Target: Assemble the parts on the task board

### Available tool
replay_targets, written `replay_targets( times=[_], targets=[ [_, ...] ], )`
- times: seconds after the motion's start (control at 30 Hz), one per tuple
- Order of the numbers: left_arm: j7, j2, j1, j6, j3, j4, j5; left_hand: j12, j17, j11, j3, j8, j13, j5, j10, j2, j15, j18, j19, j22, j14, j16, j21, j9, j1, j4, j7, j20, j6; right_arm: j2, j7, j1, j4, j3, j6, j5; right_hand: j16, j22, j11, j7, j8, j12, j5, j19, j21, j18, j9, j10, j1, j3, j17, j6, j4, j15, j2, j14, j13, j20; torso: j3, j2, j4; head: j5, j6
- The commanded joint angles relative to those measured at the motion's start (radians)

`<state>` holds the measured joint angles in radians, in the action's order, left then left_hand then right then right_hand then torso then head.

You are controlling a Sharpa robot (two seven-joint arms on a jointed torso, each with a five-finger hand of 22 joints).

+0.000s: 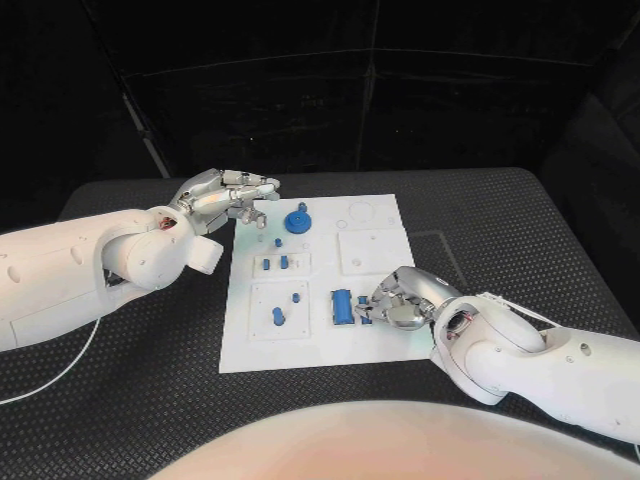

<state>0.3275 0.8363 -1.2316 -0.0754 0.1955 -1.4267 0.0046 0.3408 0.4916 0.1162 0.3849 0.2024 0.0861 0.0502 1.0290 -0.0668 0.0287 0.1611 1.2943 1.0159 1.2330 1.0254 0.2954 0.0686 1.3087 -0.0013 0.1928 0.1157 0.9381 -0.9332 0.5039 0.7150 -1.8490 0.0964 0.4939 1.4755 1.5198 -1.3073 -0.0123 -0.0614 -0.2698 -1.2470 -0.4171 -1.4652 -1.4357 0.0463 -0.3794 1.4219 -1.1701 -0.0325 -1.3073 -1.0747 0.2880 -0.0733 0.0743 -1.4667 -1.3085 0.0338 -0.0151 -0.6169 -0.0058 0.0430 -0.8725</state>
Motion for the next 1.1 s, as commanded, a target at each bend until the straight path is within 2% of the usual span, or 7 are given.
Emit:
replay_targets(
  times=[0.03,0.4,0.6,0.77,0.83,0.9,1.1],
  targets=[
    [0.005,0.0,-0.002,0.003,-0.001,-0.002,-0.001,0.007,0.0,0.0,-0.005,0.005,0.001,0.004,-0.009,0.008,-0.001,0.019,0.001,-0.002,-0.005,-0.002,-0.006,0.0,-0.001,0.0,0.0,0.007,-0.009,0.002,-0.019,0.001,-0.003,0.0,-0.021,0.008,-0.001,-0.08,0.001,-0.002,-0.001,-0.006,-0.006,-0.034,-0.002,-0.003,-0.001,0.007,-0.005,-0.007,-0.182,-0.007,-0.002,-0.003,-0.012,-0.086,-0.013,0.001,-0.0001,0.001,0.001,0.0,0.0],
    [0.006,0.001,-0.002,0.004,-0.001,-0.001,-0.001,0.007,0.0,0.0,-0.005,0.005,0.001,0.004,-0.009,0.008,-0.001,0.019,0.001,-0.002,-0.005,-0.002,-0.006,0.0,-0.001,0.0,0.0,0.007,-0.009,-0.005,-0.024,0.001,0.008,0.0,-0.006,0.012,-0.001,-0.082,-0.004,0.002,-0.003,-0.005,0.027,-0.034,-0.002,-0.003,-0.006,0.007,-0.127,0.003,-0.183,-0.011,-0.056,-0.008,-0.021,-0.086,-0.014,-0.005,0.0,0.001,-0.0006,-0.002,0.0],
    [0.012,0.0,-0.002,0.003,-0.001,0.007,-0.001,0.008,-0.001,0.0,-0.006,0.007,0.001,0.004,-0.01,0.008,-0.002,0.019,0.001,-0.003,-0.005,-0.002,-0.006,0.0,-0.002,0.001,0.001,0.007,-0.01,-0.027,-0.175,0.002,0.01,0.002,0.063,-0.14,-0.026,-0.036,0.014,-0.022,0.033,0.042,0.031,-0.014,0.033,0.007,0.007,-0.021,-0.141,-0.013,-0.144,0.046,-0.052,0.004,-0.019,-0.076,0.02,0.002,-0.0021,0.007,0.0008,0.001,0.0],
    [0.033,-0.009,-0.001,0.0,-0.001,0.028,-0.001,0.011,-0.004,0.0,-0.013,0.009,0.001,0.003,-0.011,0.004,-0.001,0.019,0.001,-0.005,-0.007,-0.002,-0.007,0.001,-0.007,0.003,0.0,0.007,-0.011,-0.041,-0.421,0.006,0.046,0.044,0.072,-0.423,-0.192,0.216,0.046,-0.056,0.07,0.334,0.058,0.113,0.25,0.062,0.02,-0.212,-0.195,-0.024,0.062,0.107,-0.061,0.032,-0.026,-0.003,0.238,0.028,-0.0085,0.024,0.0048,0.008,0.008],
    [0.047,-0.015,0.0,-0.005,-0.001,0.041,-0.001,0.015,-0.008,-0.001,-0.021,0.012,0.002,0.003,-0.011,0.001,-0.001,0.019,0.001,-0.007,-0.009,-0.003,-0.009,0.001,-0.014,0.008,-0.002,0.008,-0.011,-0.04,-0.516,0.017,0.076,0.056,0.054,-0.564,-0.385,0.464,0.059,-0.068,0.081,0.539,0.084,0.248,0.482,0.11,0.025,-0.358,-0.234,-0.017,0.272,0.121,-0.069,0.045,-0.038,0.095,0.394,0.039,-0.012,0.032,0.0092,0.017,0.022],
    [0.064,-0.023,0.001,-0.015,-0.001,0.056,0.002,0.018,-0.016,-0.002,-0.03,0.017,0.003,0.003,-0.011,-0.001,-0.001,0.019,-0.002,-0.009,-0.014,-0.006,-0.011,0.002,-0.019,0.011,-0.005,0.008,-0.006,-0.033,-0.586,0.036,0.109,0.063,0.035,-0.675,-0.619,0.635,0.074,-0.082,0.093,0.599,0.105,0.345,0.665,0.138,0.029,-0.403,-0.256,-0.016,0.5,0.139,-0.071,0.063,-0.043,0.212,0.449,0.053,-0.0141,0.041,0.0103,0.019,0.031],
    [0.136,-0.064,0.015,-0.075,-0.001,0.122,0.04,0.023,-0.087,0.001,-0.054,0.03,-0.006,0.002,-0.014,0.007,0.019,0.014,-0.166,-0.08,-0.202,-0.154,-0.124,-0.001,-0.007,0.014,-0.014,0.024,0.007,0.022,-0.752,0.088,0.23,0.072,-0.031,-0.932,-0.957,0.82,0.124,-0.129,0.117,0.885,0.173,0.397,0.926,0.139,0.057,-0.481,-0.311,-0.015,0.713,0.167,-0.064,0.119,-0.065,0.324,0.758,0.108,-0.0243,0.073,0.0154,0.034,0.085]
  ],
)
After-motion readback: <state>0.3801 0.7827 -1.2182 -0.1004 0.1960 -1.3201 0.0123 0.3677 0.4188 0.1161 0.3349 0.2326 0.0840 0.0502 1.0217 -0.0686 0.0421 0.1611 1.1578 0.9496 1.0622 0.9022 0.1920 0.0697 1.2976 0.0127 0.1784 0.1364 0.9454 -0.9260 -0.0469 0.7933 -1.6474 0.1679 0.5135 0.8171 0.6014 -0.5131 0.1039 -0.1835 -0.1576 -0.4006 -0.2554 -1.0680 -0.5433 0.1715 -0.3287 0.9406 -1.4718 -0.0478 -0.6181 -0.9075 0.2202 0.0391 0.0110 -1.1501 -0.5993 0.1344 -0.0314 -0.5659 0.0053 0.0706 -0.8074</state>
